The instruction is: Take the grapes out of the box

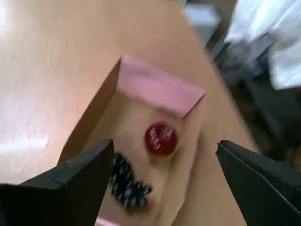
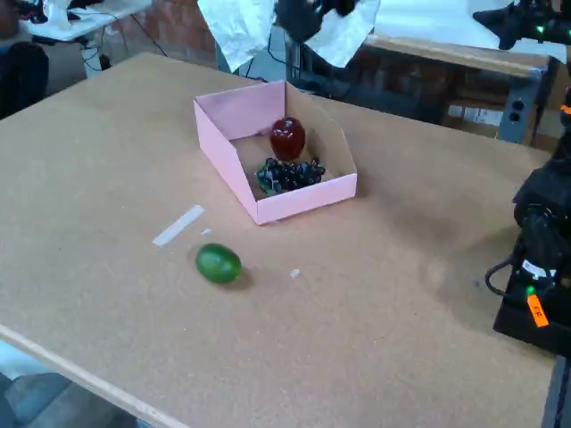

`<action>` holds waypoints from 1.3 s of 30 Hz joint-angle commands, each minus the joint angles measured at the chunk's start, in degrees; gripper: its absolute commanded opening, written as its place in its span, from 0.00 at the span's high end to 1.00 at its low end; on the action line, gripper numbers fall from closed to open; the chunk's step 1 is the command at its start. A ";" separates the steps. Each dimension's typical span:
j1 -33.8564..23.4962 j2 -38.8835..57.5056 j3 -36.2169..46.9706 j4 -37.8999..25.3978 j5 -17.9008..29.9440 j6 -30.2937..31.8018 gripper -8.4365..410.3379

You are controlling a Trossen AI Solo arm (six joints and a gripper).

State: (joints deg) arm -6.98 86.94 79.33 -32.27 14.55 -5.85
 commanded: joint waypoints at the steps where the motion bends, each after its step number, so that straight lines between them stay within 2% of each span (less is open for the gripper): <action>1: -2.19 6.71 0.59 -0.83 -5.70 0.76 0.25; 10: -2.58 17.00 0.59 1.16 -9.84 1.14 0.25; 19: -2.58 22.27 0.39 1.46 -10.62 1.60 0.25; 36: -6.49 24.04 -6.21 8.15 -10.82 1.44 0.25; 39: -6.88 24.04 -7.37 8.59 -13.05 1.33 0.25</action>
State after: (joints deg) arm -13.34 111.00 73.14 -24.49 3.68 -4.23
